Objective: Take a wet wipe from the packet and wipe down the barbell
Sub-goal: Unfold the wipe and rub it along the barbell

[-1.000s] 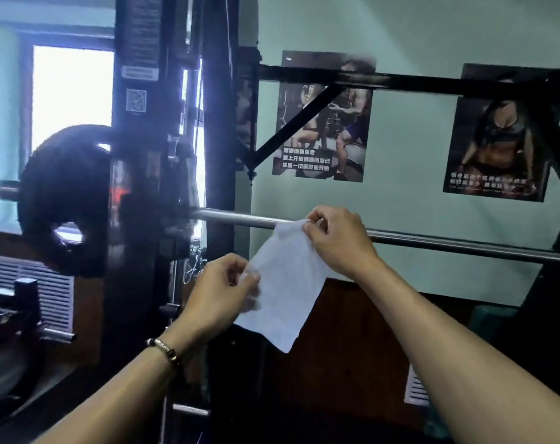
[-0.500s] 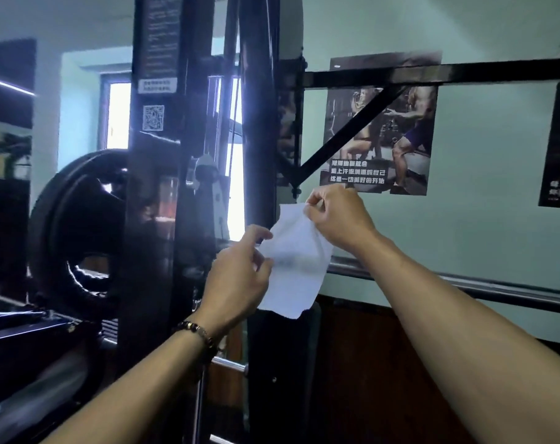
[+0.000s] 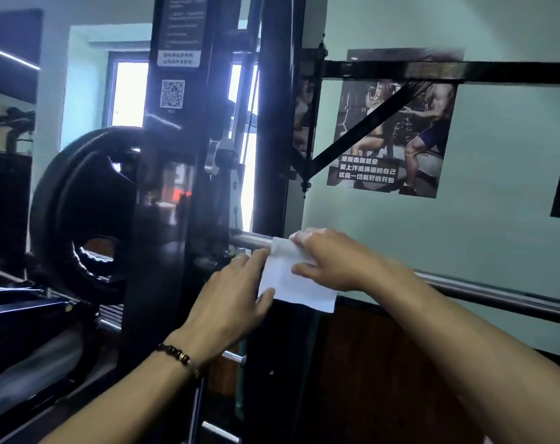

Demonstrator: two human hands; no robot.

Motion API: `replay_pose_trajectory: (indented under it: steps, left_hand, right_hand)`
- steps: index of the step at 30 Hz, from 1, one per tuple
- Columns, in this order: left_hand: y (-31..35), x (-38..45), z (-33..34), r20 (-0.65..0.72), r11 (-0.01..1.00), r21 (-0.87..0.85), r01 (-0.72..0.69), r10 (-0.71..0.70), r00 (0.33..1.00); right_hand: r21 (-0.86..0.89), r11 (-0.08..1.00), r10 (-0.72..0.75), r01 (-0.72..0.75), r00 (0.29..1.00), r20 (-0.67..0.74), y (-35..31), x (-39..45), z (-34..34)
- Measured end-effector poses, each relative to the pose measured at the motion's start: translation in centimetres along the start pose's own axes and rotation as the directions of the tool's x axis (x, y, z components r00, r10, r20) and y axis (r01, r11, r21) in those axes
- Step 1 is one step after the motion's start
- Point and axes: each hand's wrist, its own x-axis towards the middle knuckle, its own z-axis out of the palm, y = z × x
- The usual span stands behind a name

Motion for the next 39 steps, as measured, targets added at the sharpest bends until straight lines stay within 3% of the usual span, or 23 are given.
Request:
replay_pose_trajectory:
  steps: [4, 10, 16, 21, 25, 31, 35, 39]
  left_hand:
    - [-1.3, -2.5, -1.7, -0.013, 0.937, 0.316, -0.150, 0.163, 0.987]
    - [-2.6, -3.2, -3.3, 0.043, 0.822, 0.499, -0.274, 0.292, 0.955]
    - [-3.4, -2.3, -3.3, 0.031, 0.866, 0.450, -0.218, 0.229, 0.973]
    - [-3.9, -2.5, -3.3, 0.039, 0.900, 0.382, -0.212, 0.213, 0.976]
    - [-3.7, -2.4, -3.9, 0.054, 0.918, 0.333, -0.214, 0.208, 0.977]
    - [-3.6, -2.6, -4.0, 0.045, 0.937, 0.284, -0.204, 0.199, 0.979]
    - [-3.5, -2.1, -4.2, 0.065, 0.930, 0.310, -0.197, 0.186, 0.980]
    - [-2.6, -1.3, -3.9, 0.077, 0.926, 0.314, -0.208, 0.193, 0.978]
  right_hand:
    - [-0.124, 0.991, 0.034, -0.042, 0.998, -0.061, -0.8, 1.9, 1.1]
    - [-0.254, 0.967, -0.057, 0.027, 0.992, -0.112, -4.0, 5.8, 2.6]
    - [-0.305, 0.952, -0.023, -0.002, 0.997, -0.079, -0.7, 2.5, 1.9]
    - [-0.208, 0.978, -0.007, 0.000, 0.999, -0.034, -4.1, 6.5, 2.3]
    - [-0.150, 0.989, 0.012, -0.006, 0.999, 0.038, -3.9, 6.5, 1.9]
    - [-0.127, 0.982, 0.164, -0.138, 0.961, 0.222, -0.5, 3.0, 0.1]
    - [-0.061, 0.995, 0.091, -0.082, 0.984, 0.155, -2.8, 5.4, 0.5]
    - [-0.114, 0.987, 0.135, -0.117, 0.978, 0.159, -1.5, 2.9, 0.1]
